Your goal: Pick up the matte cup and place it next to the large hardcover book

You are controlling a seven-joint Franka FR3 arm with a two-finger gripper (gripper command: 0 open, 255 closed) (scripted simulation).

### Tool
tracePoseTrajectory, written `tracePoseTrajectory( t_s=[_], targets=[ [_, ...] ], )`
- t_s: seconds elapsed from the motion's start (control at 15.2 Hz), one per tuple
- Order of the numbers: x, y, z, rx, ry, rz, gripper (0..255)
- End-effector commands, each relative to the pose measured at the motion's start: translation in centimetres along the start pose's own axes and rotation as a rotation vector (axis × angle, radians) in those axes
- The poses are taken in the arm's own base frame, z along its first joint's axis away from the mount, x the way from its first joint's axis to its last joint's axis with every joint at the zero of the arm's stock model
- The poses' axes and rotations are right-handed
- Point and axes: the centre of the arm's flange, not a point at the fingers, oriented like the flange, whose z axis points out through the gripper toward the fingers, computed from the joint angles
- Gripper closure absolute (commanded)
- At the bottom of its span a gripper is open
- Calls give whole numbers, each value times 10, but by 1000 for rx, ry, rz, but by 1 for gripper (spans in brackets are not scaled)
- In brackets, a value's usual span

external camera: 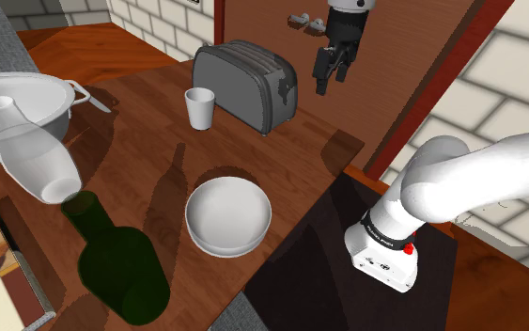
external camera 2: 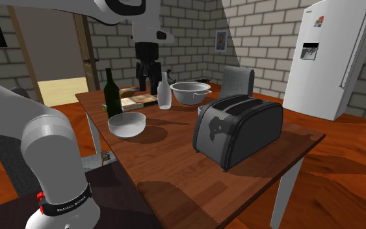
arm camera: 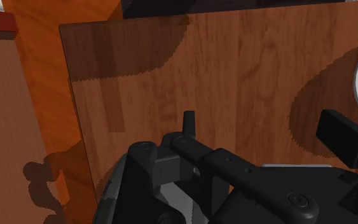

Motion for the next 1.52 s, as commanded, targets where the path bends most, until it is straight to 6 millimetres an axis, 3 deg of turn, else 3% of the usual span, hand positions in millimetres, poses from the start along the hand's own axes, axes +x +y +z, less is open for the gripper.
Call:
tracePoseTrajectory(
  t_s=[0.0, 1.45],
  targets=[
    [0, 0, 0, 0, 0, 0, 0],
    [248, -101, 83, -7, 75, -34, 0]
  ],
)
